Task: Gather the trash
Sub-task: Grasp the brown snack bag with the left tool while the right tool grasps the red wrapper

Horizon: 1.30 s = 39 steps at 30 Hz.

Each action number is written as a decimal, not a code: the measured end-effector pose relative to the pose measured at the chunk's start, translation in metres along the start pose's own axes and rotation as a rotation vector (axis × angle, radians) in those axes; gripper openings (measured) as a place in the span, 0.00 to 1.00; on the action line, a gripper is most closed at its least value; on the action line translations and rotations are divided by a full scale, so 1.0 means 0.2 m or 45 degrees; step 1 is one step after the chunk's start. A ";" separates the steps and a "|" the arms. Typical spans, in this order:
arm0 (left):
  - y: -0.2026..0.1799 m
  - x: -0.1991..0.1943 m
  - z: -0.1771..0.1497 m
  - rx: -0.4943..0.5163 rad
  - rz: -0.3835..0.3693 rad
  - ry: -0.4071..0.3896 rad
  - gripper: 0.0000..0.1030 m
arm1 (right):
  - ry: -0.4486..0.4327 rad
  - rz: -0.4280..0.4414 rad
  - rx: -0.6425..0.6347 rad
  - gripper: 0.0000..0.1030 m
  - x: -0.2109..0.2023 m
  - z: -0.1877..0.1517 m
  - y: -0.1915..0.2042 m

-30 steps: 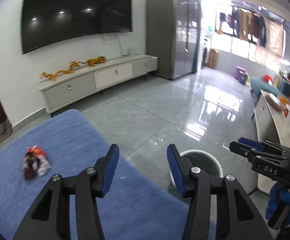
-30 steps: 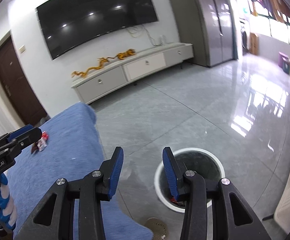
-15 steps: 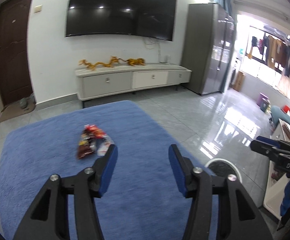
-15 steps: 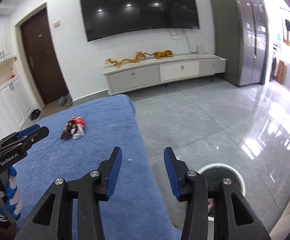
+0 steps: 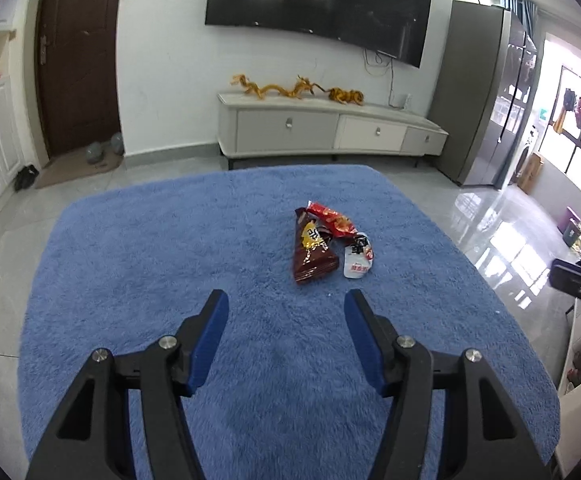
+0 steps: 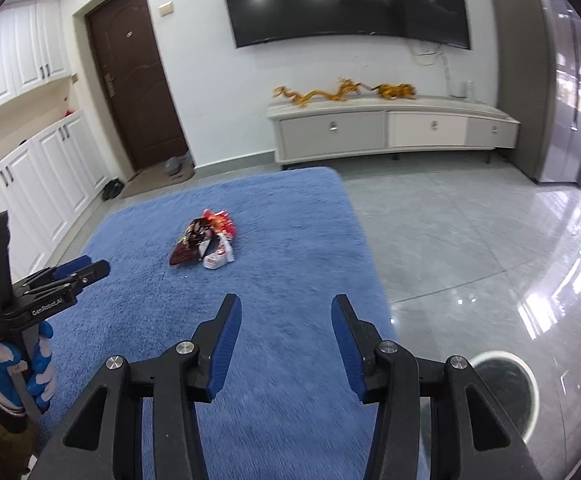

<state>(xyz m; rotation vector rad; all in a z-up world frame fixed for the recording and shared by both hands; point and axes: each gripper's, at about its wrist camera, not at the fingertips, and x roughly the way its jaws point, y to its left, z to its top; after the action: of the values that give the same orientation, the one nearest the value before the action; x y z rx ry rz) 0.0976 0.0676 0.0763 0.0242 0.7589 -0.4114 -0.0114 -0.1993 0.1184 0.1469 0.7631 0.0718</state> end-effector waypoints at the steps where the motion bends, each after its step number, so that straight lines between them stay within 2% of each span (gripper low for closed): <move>1: 0.00 0.03 0.01 0.001 -0.013 0.012 0.57 | 0.010 0.017 -0.009 0.43 0.05 0.01 0.01; 7: -0.06 0.27 0.13 0.006 -0.105 0.068 0.57 | 0.042 0.134 -0.018 0.43 0.31 0.10 0.06; 13: -0.06 0.57 0.19 0.011 -0.122 0.172 0.56 | 0.072 0.226 -0.004 0.43 0.52 0.16 0.08; 16: -0.05 0.66 0.18 -0.002 -0.110 0.213 0.55 | 0.086 0.263 -0.004 0.43 0.61 0.19 0.10; 17: -0.04 0.68 0.18 -0.012 -0.110 0.226 0.54 | 0.096 0.279 -0.001 0.43 0.64 0.20 0.11; 18: -0.03 0.69 0.17 -0.017 -0.104 0.233 0.46 | 0.104 0.291 0.001 0.43 0.67 0.20 0.12; 19: -0.02 0.70 0.16 -0.018 -0.089 0.221 0.42 | 0.114 0.305 0.002 0.43 0.71 0.21 0.13; 26: 0.02 0.66 0.14 -0.063 -0.089 0.194 0.39 | 0.180 0.361 0.039 0.41 0.91 0.21 0.16; 28: 0.02 0.64 0.13 -0.068 -0.083 0.187 0.38 | 0.198 0.355 0.040 0.26 0.94 0.20 0.15; 29: 0.02 0.63 0.12 -0.071 -0.077 0.183 0.38 | 0.202 0.356 0.047 0.22 0.94 0.20 0.15; 30: 0.02 0.62 0.12 -0.072 -0.072 0.181 0.38 | 0.197 0.361 0.058 0.17 0.93 0.19 0.14; 35: 0.00 0.50 0.07 -0.063 -0.052 0.157 0.37 | 0.153 0.367 0.046 0.17 0.78 0.16 0.11; 39: -0.06 0.33 0.02 -0.045 -0.050 0.114 0.37 | 0.105 0.381 0.053 0.16 0.60 0.12 0.10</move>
<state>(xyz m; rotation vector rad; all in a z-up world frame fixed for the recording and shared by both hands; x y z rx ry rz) 0.1389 0.0328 0.0372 -0.0051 0.8557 -0.4366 0.0921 -0.1688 0.0567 0.2988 0.8206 0.3477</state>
